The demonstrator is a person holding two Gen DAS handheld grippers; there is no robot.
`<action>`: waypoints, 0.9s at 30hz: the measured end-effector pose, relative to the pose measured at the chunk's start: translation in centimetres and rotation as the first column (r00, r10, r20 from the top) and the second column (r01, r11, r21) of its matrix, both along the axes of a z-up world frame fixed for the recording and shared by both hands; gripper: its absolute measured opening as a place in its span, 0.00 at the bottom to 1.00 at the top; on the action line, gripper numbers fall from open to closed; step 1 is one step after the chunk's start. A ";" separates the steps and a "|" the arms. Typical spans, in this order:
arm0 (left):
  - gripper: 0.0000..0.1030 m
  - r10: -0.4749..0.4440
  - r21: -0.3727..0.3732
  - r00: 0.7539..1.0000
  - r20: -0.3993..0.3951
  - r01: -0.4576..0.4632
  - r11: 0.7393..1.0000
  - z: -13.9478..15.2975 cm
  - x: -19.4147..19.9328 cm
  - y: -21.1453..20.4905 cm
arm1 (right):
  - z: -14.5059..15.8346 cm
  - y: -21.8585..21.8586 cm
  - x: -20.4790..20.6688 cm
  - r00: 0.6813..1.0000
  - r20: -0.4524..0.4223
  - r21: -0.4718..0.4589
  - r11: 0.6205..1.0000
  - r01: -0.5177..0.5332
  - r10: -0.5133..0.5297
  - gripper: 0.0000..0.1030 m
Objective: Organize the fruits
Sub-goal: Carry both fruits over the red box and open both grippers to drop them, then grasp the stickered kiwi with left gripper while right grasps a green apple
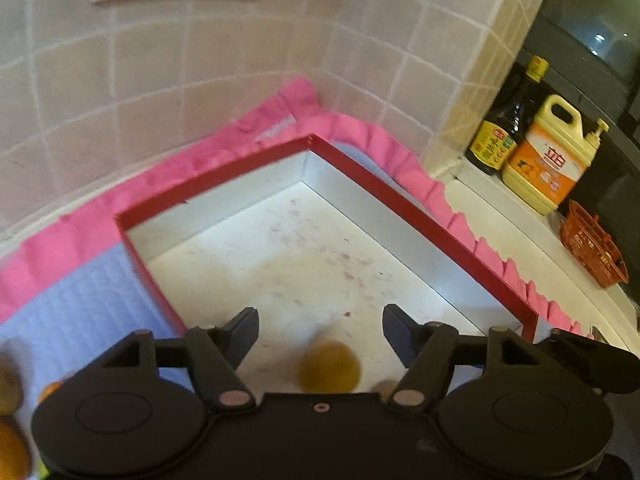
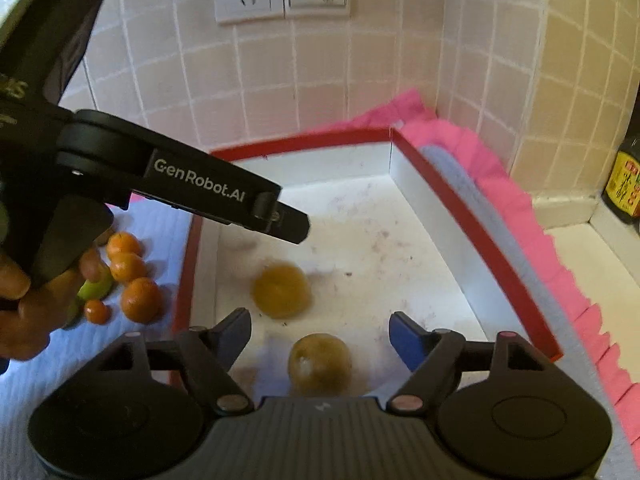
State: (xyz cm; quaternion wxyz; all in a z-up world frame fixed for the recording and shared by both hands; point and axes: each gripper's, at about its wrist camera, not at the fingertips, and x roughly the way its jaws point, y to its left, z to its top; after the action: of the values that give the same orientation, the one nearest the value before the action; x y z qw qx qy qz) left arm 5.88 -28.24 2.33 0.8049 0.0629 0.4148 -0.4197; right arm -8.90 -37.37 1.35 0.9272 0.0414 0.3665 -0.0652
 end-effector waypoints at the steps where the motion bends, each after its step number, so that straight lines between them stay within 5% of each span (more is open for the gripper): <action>1: 0.79 0.006 0.002 1.000 0.008 -0.006 1.000 0.3 0.1 0.2 | 0.3 0.1 -0.1 1.000 0.005 -0.003 1.000 -0.001 0.001 0.76; 14: 0.79 0.130 0.036 0.978 0.164 -0.137 0.990 5.0 1.3 6.7 | 5.9 3.3 3.1 0.992 0.119 0.028 0.999 -0.043 0.040 0.76; 27: 0.79 0.380 0.102 0.905 0.190 -0.403 0.909 5.8 6.7 21.1 | 6.2 11.0 8.4 0.981 0.095 0.174 0.967 -0.186 0.172 0.76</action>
State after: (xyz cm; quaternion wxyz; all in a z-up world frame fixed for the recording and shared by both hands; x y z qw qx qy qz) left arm 12.55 -7.12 8.10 0.8982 0.0687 0.3785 -0.2126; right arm -0.47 -26.42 7.57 0.9354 0.0953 0.3363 0.0541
